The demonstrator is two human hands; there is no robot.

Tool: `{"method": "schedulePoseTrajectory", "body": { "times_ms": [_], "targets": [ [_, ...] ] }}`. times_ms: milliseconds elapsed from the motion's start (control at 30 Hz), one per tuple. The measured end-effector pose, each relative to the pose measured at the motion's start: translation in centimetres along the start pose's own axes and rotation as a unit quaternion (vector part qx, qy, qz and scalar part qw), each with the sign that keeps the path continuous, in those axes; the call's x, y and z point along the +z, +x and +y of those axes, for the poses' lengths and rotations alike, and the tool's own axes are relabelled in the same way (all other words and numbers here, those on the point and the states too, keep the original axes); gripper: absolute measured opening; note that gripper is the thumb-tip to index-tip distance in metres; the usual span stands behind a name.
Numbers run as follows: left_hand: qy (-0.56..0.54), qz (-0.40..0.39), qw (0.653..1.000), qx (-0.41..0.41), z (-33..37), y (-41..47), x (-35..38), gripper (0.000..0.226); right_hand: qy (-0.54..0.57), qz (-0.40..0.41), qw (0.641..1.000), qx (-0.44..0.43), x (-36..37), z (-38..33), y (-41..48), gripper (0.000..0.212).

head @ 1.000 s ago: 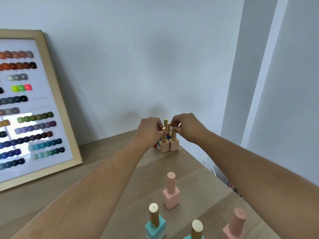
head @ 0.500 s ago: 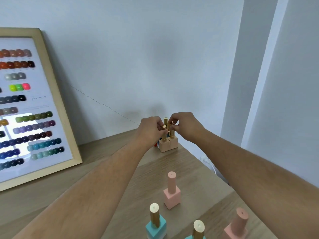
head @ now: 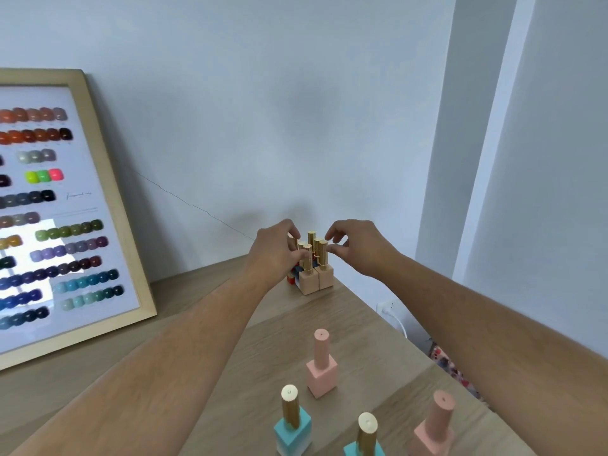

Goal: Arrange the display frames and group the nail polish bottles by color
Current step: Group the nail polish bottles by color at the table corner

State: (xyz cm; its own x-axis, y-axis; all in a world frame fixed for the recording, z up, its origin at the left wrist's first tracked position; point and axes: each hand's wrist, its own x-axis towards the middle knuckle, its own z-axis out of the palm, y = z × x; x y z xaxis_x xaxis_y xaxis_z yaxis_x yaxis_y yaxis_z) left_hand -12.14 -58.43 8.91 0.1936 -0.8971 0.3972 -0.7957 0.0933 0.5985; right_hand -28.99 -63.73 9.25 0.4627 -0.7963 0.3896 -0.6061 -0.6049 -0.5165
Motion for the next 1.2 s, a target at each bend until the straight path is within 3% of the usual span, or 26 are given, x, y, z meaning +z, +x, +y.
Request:
{"method": "schedulePoseTrajectory", "body": {
  "times_ms": [233, 433, 667, 833, 1200],
  "targets": [
    [-0.024, -0.01, 0.999, 0.041, 2.2, -3.5, -4.5, 0.013, 0.017, -0.038, 0.999, -0.01, -4.5, -1.9, -4.1, 0.004],
    [-0.028, -0.144, 0.987, 0.07, 4.2, -8.4, -5.7, 0.009, 0.029, -0.091, 0.995, -0.001, -8.1, -3.8, -9.5, 0.004],
    [0.035, -0.245, 0.966, 0.08, 5.7, -12.0, -5.3, 0.027, 0.0, -0.223, 0.974, 0.042, -10.6, -4.8, -15.7, 0.015],
    [0.033, -0.211, 0.973, 0.083, 5.9, -13.3, -4.1, 0.016, -0.009, -0.275, 0.96, 0.056, -10.7, -5.2, -18.2, 0.018],
    [0.039, -0.167, 0.982, 0.076, 5.3, -12.7, -3.0, 0.015, -0.033, -0.259, 0.965, 0.027, -9.0, -4.5, -18.0, 0.017]
  ]
}}
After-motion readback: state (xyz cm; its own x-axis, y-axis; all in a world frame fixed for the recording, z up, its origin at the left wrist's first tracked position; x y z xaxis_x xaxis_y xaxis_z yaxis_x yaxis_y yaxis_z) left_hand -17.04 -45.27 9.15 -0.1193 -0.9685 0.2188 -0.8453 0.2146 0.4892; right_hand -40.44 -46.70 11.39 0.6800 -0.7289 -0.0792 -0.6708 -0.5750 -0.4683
